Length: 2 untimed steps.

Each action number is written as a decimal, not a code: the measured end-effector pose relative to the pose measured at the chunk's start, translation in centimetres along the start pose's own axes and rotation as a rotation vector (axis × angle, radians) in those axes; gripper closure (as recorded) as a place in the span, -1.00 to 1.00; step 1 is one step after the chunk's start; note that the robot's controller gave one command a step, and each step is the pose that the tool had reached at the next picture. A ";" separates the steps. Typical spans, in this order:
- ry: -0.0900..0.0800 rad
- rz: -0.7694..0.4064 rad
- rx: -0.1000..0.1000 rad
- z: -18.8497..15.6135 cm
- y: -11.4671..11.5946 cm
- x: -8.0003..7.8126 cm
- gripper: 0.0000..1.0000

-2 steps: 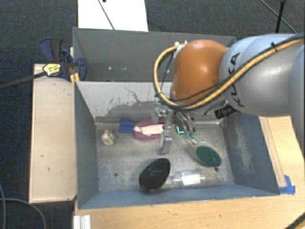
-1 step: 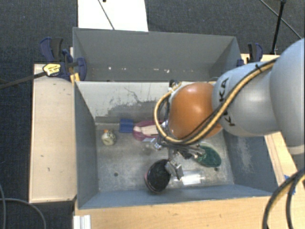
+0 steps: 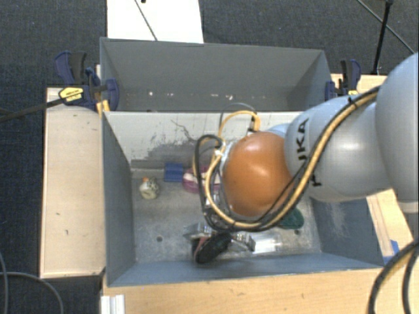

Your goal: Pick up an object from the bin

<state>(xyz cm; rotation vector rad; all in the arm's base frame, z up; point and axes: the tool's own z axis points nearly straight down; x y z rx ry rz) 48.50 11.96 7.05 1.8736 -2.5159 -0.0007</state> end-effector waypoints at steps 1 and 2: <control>-0.004 0.009 0.003 -0.2 -0.1 -0.1 1.00; -0.008 -0.037 0.011 -13.0 -0.8 0.5 1.00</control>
Offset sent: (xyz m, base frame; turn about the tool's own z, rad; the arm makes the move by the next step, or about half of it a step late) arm 0.0000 0.0000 0.0000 0.0000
